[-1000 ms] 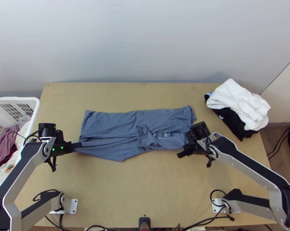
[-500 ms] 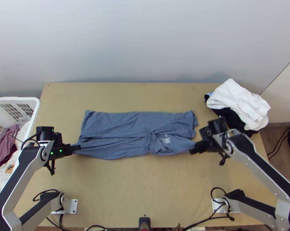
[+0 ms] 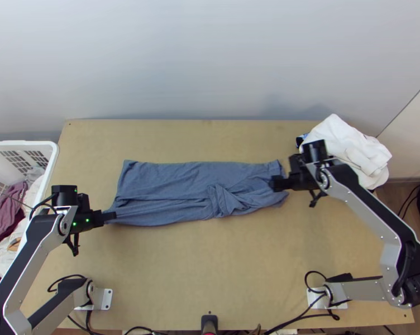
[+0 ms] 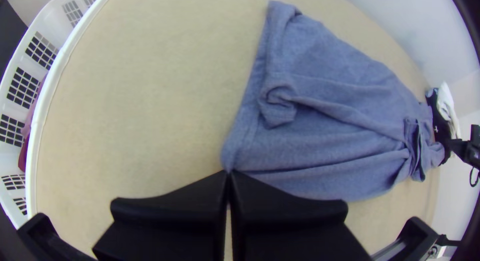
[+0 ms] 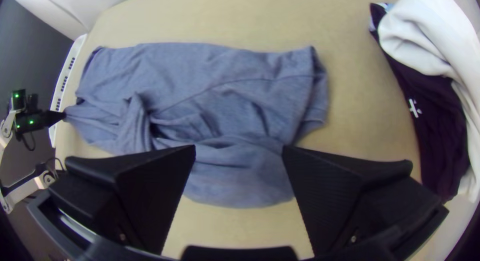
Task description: Fold the t-shirt
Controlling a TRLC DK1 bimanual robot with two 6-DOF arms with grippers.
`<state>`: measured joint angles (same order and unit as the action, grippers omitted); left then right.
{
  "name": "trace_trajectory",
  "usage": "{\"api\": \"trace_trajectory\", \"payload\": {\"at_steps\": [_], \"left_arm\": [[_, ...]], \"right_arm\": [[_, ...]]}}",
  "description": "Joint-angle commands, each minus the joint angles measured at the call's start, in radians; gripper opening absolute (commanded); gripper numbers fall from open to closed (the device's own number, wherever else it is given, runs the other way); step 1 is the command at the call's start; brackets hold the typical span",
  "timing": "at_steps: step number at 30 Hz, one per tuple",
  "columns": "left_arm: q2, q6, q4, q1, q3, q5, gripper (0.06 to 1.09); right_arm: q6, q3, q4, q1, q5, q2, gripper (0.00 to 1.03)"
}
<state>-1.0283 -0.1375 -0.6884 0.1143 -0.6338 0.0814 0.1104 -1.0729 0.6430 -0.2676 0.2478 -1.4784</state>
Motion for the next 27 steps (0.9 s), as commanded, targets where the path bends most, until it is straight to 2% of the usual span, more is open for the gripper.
{"api": "trace_trajectory", "payload": {"at_steps": [1, 6, 10, 16, 23, 24, 25, 27], "left_arm": [[-0.004, 0.021, 0.001, 0.022, 0.014, -0.002, 0.10], [-0.029, 0.026, 0.018, 0.022, 0.020, -0.002, 0.10], [-0.049, 0.018, 0.020, 0.012, 0.003, -0.002, 0.10], [-0.069, 0.016, 0.024, 0.012, -0.010, -0.002, 0.10], [-0.092, 0.018, 0.038, 0.016, -0.014, -0.002, 0.10], [-0.096, 0.018, 0.041, 0.016, -0.015, -0.002, 0.10], [-0.099, 0.018, 0.041, 0.016, -0.018, -0.002, 0.10], [-0.102, 0.018, 0.041, 0.016, -0.020, -0.002, 0.10]], "right_arm": [[0.058, -0.101, 0.052, -0.219, 0.013, 0.021, 0.91], [0.057, -0.117, 0.126, -0.447, 0.004, 0.000, 0.91], [0.057, -0.119, 0.130, -0.548, -0.001, -0.092, 0.91], [0.058, -0.133, 0.087, -0.562, -0.007, -0.237, 0.91], [0.061, -0.153, 0.018, -0.533, -0.039, -0.309, 0.90], [0.061, -0.150, 0.012, -0.527, -0.048, -0.312, 0.87], [0.058, -0.144, 0.007, -0.521, -0.051, -0.312, 0.78], [0.052, -0.133, -0.011, -0.501, -0.051, -0.303, 0.52]]}}
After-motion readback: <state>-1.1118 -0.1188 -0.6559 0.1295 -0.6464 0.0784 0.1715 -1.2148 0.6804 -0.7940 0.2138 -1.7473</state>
